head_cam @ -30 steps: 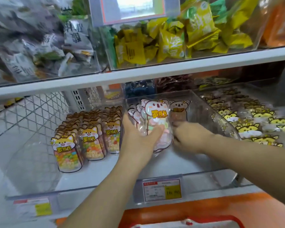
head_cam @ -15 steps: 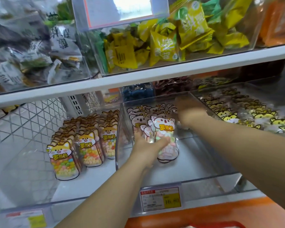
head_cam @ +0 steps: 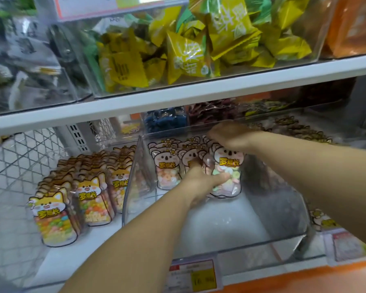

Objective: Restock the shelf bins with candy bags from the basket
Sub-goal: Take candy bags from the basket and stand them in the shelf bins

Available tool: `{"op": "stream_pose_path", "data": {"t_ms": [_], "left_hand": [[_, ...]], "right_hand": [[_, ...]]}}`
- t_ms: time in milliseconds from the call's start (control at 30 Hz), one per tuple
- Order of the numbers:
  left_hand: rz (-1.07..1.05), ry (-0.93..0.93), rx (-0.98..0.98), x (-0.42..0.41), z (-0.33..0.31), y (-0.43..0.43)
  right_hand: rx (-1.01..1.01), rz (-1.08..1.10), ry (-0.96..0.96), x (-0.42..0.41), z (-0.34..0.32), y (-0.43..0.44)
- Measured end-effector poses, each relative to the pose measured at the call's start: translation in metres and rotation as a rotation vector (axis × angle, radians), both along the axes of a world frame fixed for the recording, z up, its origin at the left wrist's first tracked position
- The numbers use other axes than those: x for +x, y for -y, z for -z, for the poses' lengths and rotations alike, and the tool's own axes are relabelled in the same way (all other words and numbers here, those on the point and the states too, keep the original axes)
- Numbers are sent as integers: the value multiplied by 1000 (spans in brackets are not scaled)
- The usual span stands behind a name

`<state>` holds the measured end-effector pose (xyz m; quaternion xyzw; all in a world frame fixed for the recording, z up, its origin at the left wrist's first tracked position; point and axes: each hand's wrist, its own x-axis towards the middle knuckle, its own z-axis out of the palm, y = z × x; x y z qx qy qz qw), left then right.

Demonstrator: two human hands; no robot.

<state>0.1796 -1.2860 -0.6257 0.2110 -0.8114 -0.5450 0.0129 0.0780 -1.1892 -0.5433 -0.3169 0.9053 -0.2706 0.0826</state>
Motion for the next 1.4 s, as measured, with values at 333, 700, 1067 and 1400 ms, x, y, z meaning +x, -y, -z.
{"op": "stream_pose_path", "data": {"t_ms": [333, 700, 1067, 1400], "left_hand": [[80, 0, -411, -5, 0, -8], [-48, -89, -559, -7, 17, -11], [-22, -79, -371, -2, 14, 0], [212, 26, -175, 4, 18, 1]], "right_hand": [[669, -273, -273, 19, -3, -10], [429, -54, -887, 50, 24, -25], [472, -59, -72, 74, 70, -37], [332, 26, 137, 76, 88, -31]]}}
